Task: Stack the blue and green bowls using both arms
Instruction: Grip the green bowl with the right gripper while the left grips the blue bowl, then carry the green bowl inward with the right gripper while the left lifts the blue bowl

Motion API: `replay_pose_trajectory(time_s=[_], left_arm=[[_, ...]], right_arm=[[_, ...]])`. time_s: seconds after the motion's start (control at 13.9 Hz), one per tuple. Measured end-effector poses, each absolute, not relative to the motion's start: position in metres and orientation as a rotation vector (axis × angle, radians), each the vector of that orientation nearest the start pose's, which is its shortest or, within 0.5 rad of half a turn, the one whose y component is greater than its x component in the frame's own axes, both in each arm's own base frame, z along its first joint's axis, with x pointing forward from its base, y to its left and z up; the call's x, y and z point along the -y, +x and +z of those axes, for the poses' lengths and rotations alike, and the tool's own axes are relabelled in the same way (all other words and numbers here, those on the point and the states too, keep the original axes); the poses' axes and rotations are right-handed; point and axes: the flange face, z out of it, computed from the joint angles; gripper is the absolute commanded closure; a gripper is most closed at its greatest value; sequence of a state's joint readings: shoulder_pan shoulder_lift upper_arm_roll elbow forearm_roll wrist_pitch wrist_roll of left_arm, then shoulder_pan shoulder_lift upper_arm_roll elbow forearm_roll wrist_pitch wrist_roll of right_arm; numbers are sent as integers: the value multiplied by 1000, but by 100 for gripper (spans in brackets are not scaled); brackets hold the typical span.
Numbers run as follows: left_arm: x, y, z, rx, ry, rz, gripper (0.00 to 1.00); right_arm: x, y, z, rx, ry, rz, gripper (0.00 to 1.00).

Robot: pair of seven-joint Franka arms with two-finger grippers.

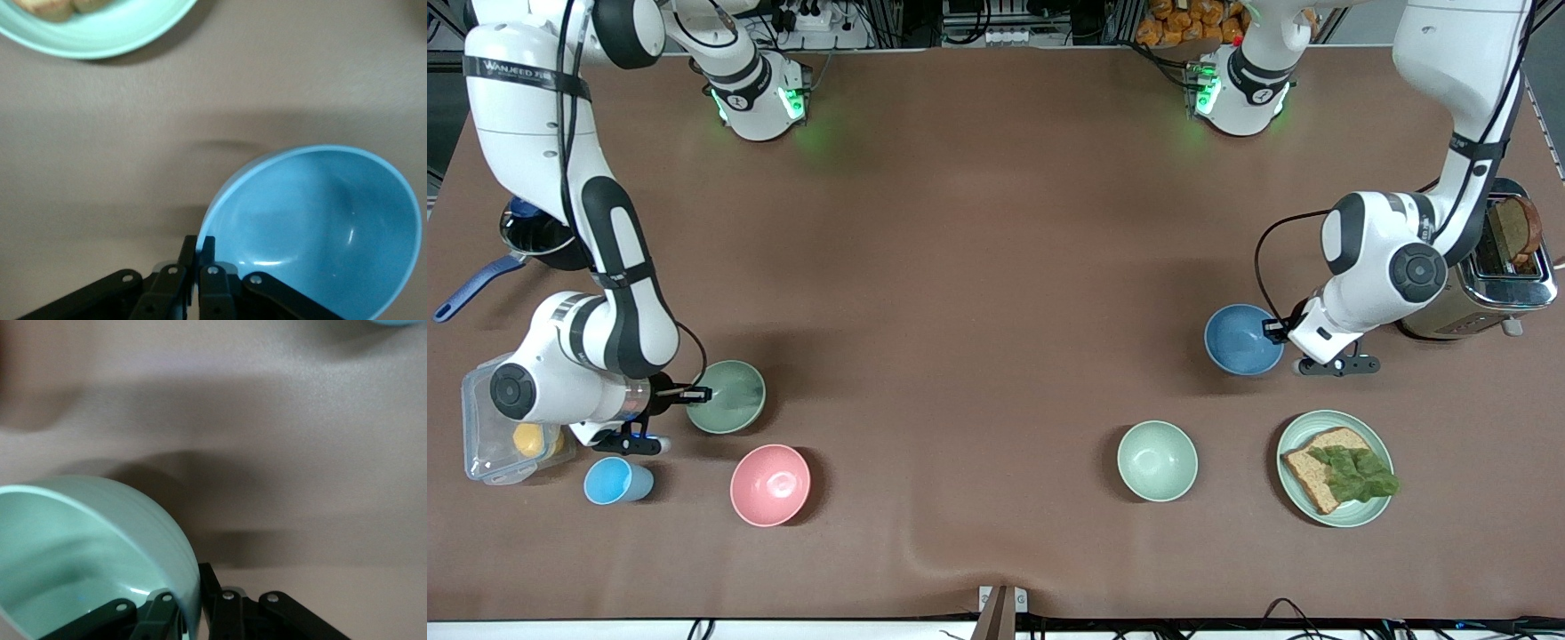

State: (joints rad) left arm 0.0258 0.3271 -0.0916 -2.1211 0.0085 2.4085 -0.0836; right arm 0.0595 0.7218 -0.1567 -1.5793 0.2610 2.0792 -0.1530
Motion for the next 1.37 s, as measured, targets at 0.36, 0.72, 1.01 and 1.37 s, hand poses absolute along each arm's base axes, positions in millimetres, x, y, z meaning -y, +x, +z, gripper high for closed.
replay_pose_trajectory(time_s=[0.36, 0.72, 1.01, 1.37], left_arm=[[59, 590, 317, -6, -3170, -11, 100], [79, 612, 374, -52, -3175, -8, 100], [89, 610, 378, -46, -3175, 32, 100], [112, 606, 370, 2, -3177, 70, 100]], right_arm=[[7, 675, 264, -19, -2965, 315, 100], [-109, 667, 306, 34, -2894, 278, 100], [-246, 647, 292, -66, -2800, 213, 100], [-380, 598, 252, -289, -2754, 145, 100]])
